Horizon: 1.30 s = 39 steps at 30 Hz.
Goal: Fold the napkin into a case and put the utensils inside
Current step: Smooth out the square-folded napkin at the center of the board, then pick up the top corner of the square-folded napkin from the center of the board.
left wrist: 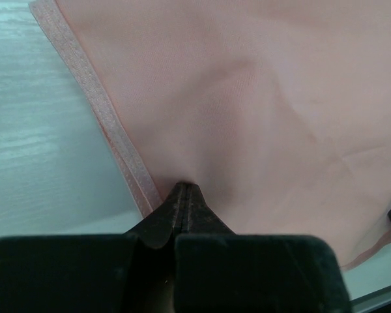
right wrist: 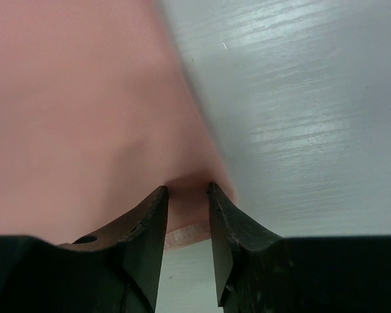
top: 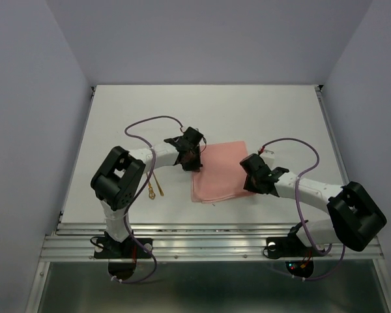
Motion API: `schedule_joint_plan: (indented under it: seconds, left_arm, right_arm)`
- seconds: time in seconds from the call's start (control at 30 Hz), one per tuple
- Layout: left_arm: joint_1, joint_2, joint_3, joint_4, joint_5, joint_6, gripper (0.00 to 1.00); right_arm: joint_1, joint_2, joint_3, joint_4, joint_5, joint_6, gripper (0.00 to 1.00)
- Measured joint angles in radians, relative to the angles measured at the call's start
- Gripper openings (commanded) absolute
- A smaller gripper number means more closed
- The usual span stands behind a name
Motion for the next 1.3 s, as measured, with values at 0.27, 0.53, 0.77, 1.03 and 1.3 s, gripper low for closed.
schedule_joint_plan:
  seconds: [0.27, 0.53, 0.77, 1.03, 1.3]
  left_arm:
    - [0.019, 0.021, 0.090, -0.086, -0.075, 0.063, 0.01]
    - [0.103, -0.116, 0.180, -0.211, -0.137, 0.115, 0.03]
    - [0.235, -0.316, 0.187, -0.239, -0.163, 0.111, 0.08]
    - [0.363, -0.444, 0.049, -0.248, -0.153, 0.091, 0.12]
    - [0.375, -0.447, -0.028, -0.269, -0.133, 0.089, 0.14]
  right_arm:
    - [0.040, -0.023, 0.006, 0.010, -0.036, 0.058, 0.40]
    - [0.137, -0.036, 0.193, -0.050, -0.003, 0.068, 0.45]
    - [0.331, 0.186, 0.436, -0.045, 0.034, -0.025, 0.52]
    - [0.505, 0.492, 0.669, -0.057, 0.070, -0.130, 0.52]
    - [0.510, 0.594, 0.736, -0.082, 0.077, -0.159, 0.45]
